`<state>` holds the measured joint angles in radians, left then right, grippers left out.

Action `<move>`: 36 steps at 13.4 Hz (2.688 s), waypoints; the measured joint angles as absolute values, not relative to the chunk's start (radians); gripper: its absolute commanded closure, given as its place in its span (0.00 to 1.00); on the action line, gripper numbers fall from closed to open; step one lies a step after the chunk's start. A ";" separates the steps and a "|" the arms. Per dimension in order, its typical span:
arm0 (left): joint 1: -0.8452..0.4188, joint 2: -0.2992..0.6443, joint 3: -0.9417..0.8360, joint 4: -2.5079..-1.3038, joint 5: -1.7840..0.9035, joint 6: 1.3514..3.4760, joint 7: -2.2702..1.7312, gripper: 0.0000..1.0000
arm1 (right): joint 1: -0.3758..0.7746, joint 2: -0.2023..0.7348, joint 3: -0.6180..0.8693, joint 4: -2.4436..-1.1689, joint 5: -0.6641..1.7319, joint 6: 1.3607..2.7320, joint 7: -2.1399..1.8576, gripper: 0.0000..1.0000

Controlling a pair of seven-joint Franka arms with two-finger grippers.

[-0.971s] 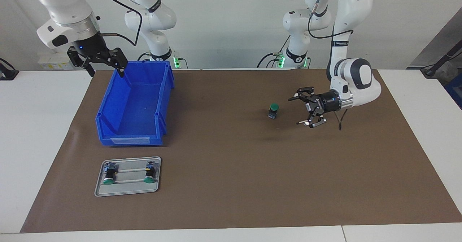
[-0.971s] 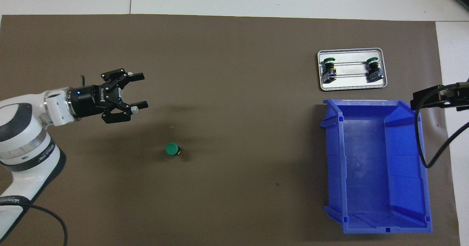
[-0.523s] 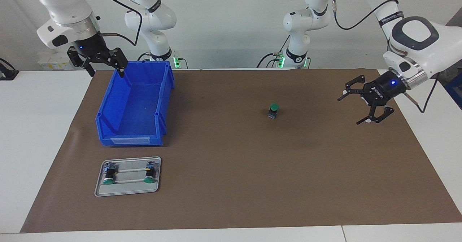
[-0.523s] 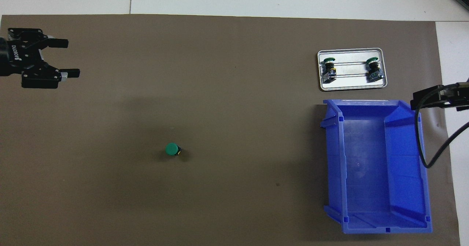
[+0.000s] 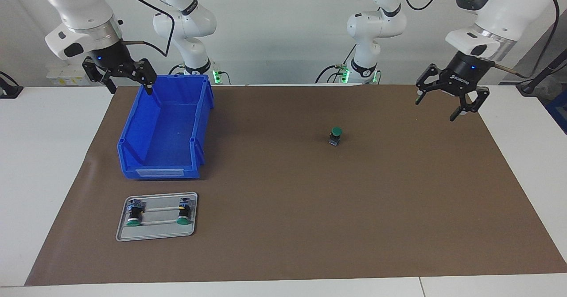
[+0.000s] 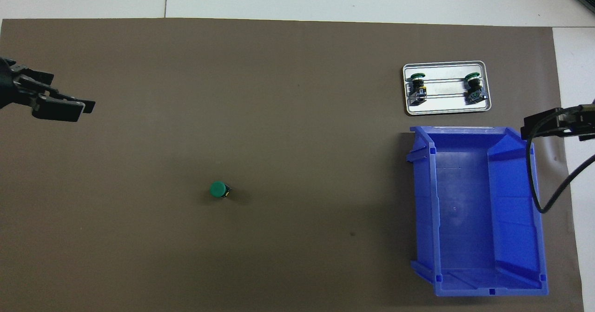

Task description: Place and press button with both arms

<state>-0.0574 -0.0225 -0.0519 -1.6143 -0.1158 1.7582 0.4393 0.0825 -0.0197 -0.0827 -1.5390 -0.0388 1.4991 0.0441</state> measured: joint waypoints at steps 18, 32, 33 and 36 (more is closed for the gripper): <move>-0.391 -0.031 -0.070 -2.232 -0.023 2.223 -0.313 1.00 | 0.083 -0.020 -0.083 -1.539 -0.039 1.499 0.044 0.00; -0.413 -0.068 -0.068 -2.359 -0.061 2.410 -0.314 1.00 | 0.083 -0.020 -0.083 -1.539 -0.039 1.499 0.044 0.00; -0.413 -0.066 -0.068 -2.344 -0.062 2.391 -0.314 1.00 | 0.083 -0.020 -0.083 -1.539 -0.039 1.499 0.044 0.00; -0.413 -0.063 -0.065 -2.184 -0.065 2.146 -0.314 1.00 | 0.083 -0.020 -0.083 -1.539 -0.039 1.499 0.044 0.00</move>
